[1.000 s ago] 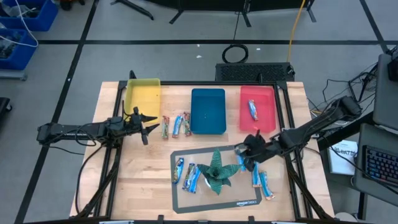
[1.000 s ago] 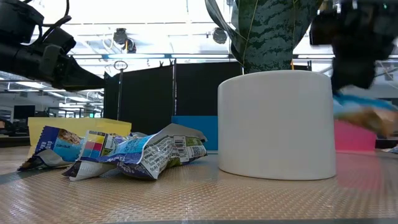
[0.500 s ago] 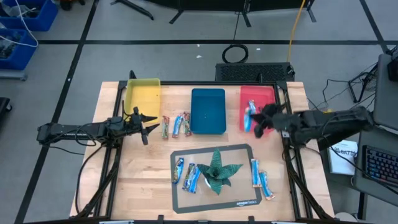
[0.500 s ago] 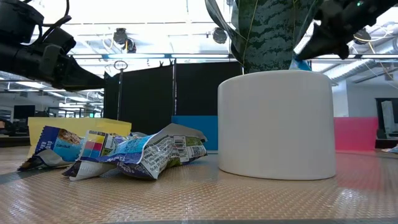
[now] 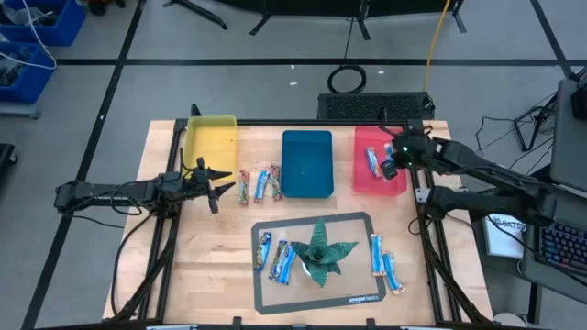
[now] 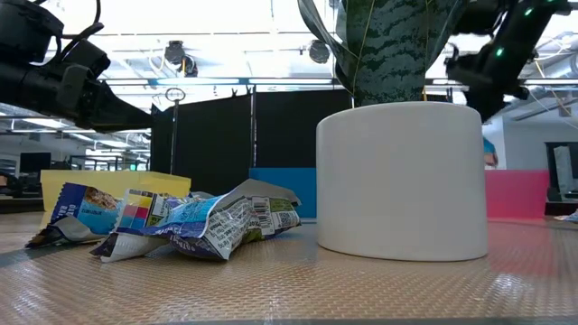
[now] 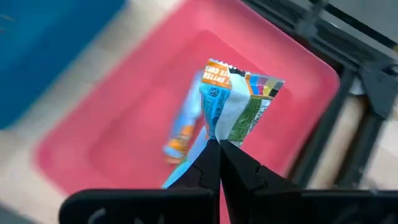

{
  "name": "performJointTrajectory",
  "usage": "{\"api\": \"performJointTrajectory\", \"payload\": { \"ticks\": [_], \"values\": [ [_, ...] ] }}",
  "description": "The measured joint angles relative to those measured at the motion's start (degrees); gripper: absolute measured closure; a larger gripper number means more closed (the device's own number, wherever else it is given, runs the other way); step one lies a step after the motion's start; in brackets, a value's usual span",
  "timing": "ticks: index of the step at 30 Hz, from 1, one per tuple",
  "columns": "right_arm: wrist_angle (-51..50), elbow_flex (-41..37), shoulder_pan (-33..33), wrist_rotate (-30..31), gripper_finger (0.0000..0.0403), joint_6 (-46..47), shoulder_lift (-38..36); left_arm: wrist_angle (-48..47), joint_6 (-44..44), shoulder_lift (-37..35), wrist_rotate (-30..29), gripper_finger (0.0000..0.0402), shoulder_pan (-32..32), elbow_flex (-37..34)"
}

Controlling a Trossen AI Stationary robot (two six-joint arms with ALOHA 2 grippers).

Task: Pick and place Granola Bars by type
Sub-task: Put the yellow granola bar into the pink bin

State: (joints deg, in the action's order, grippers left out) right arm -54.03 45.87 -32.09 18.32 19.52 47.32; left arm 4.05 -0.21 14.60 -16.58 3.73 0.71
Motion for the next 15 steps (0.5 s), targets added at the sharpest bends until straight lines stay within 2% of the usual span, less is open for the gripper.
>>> {"api": "performJointTrajectory", "payload": {
  "ticks": [3,7,15],
  "values": [
    [0.6,0.0,-3.2,3.2,0.0403,-2.1,2.8,0.0,0.0,0.0,0.0,0.0229,0.0,0.0],
    [2.5,0.0,-5.4,3.8,0.0397,-3.5,4.8,0.0,0.0,0.0,0.0,0.0229,0.0,0.0],
    [3.2,0.0,-5.7,-3.5,0.0331,-4.3,5.3,0.0,0.0,0.0,0.0,0.0229,0.0,0.0]
  ]
}}
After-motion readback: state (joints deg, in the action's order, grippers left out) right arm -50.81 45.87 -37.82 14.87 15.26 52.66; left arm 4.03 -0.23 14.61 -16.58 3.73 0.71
